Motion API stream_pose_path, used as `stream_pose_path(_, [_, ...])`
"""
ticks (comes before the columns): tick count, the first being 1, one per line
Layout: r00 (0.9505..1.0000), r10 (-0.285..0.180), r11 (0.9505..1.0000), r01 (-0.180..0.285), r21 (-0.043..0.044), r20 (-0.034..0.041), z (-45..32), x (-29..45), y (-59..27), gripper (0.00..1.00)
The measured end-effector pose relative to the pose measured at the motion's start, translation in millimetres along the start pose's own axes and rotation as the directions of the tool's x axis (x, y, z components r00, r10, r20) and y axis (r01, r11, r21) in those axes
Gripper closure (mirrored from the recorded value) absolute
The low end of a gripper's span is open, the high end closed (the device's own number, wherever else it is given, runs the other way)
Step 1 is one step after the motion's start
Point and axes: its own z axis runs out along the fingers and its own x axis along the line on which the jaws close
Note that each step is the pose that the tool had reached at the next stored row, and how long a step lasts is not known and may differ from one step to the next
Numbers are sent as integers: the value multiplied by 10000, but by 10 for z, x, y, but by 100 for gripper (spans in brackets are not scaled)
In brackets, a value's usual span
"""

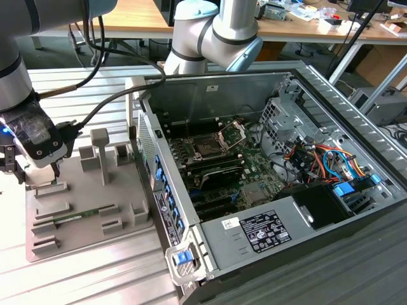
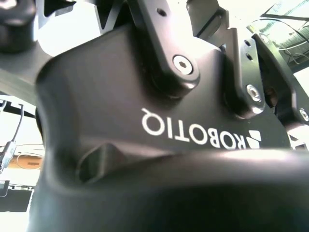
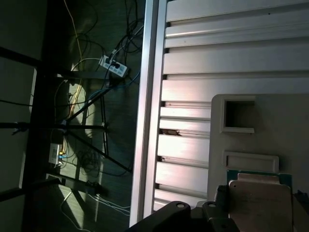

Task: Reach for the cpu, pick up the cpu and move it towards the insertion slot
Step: 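Pick up the cpu and move it towards the insertion slot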

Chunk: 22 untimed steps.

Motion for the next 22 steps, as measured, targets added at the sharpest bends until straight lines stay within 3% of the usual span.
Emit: stream_pose_path(22, [10000,0,10000,0,-11,1,-83,0,5,46])
